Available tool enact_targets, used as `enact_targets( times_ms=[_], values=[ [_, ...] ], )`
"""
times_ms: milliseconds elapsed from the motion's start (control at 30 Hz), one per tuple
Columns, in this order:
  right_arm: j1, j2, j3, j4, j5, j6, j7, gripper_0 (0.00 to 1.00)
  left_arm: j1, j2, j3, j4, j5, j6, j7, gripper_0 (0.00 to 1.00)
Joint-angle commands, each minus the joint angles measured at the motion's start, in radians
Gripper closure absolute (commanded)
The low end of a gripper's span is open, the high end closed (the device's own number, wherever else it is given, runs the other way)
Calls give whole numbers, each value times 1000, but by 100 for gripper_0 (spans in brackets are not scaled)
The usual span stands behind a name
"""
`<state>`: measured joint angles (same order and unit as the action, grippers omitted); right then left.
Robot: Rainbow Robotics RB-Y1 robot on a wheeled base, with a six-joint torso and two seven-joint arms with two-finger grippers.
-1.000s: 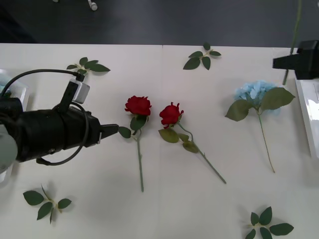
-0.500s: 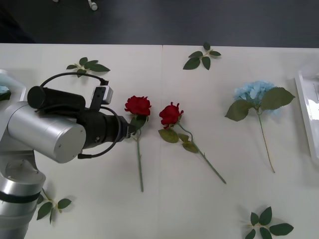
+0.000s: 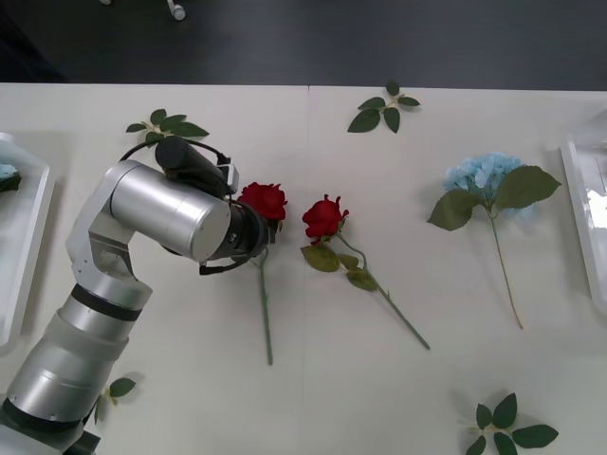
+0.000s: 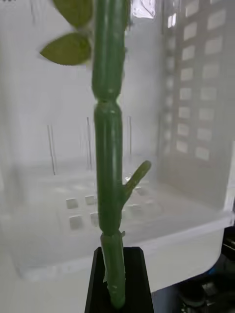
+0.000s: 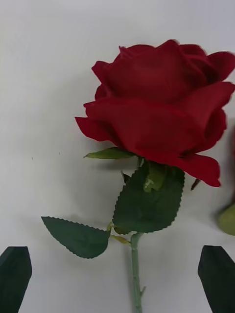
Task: Put the red flowers into the right box and the blue flowers into the left box
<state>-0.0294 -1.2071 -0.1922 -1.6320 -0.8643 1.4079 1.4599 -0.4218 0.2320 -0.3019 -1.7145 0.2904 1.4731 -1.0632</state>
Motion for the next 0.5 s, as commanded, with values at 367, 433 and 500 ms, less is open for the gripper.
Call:
enact_targets(
  times_ms=[367, 433, 500],
  values=[
    [-6, 87, 14, 72, 199, -159, -32, 100, -74, -33, -22, 141, -17, 1, 14, 0],
    [-6, 87, 28, 77, 206, -173, -38, 100, -75, -40, -28, 150, -27, 1, 16, 0],
    [-9, 87, 42, 81, 212, -188, -46, 100, -75, -51, -28, 159, -36, 1, 16, 0]
  ],
)
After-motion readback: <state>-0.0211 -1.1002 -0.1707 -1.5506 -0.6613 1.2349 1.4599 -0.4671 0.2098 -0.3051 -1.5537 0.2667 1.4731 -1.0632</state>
